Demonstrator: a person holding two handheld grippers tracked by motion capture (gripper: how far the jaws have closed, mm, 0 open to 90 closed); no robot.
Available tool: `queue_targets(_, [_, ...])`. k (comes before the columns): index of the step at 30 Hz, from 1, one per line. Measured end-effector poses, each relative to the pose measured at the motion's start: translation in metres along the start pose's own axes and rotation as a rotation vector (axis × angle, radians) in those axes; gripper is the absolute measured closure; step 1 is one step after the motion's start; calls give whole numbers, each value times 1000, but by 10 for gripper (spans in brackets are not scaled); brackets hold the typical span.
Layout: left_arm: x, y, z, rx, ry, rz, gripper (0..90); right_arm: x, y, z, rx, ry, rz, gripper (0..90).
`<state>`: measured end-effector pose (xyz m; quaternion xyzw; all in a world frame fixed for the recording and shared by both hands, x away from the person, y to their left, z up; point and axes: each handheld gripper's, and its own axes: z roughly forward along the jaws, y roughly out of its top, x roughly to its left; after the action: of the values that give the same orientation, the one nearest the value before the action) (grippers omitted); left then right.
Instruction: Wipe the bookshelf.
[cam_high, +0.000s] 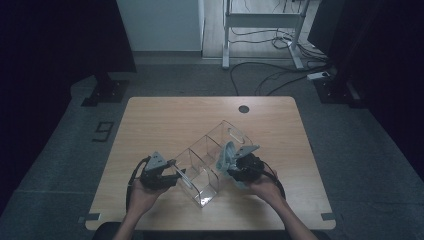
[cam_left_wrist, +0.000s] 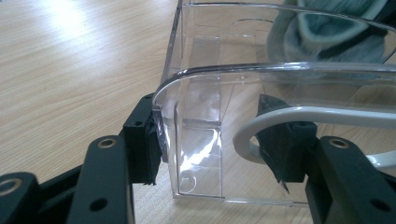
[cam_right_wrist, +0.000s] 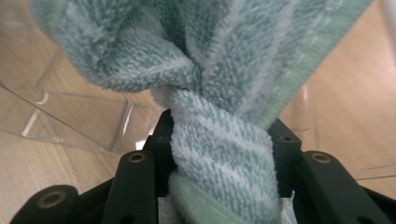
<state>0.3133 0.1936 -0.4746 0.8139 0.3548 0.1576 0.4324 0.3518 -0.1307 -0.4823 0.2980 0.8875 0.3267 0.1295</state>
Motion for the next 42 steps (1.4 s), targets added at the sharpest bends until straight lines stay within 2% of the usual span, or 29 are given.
queue_targets(7, [0,0,0,0,-1,1,444,0,-16,24,68,13,-3,555])
queue_targets(12, [0,0,0,-1,-2,1,444,0,-22,31,83,12,2,555])
queue_targets(25, [-2,0,0,0,-3,5,441,-2,-23,32,79,19,9,556])
queue_targets(31, [-8,2,2,9,-34,8,413,-10,-24,32,76,16,24,556])
queue_targets(35, [-10,2,3,9,-33,9,409,-14,-25,32,71,15,32,553])
queue_targets(42, [-10,2,3,5,-33,5,410,-8,-24,19,77,-2,29,551])
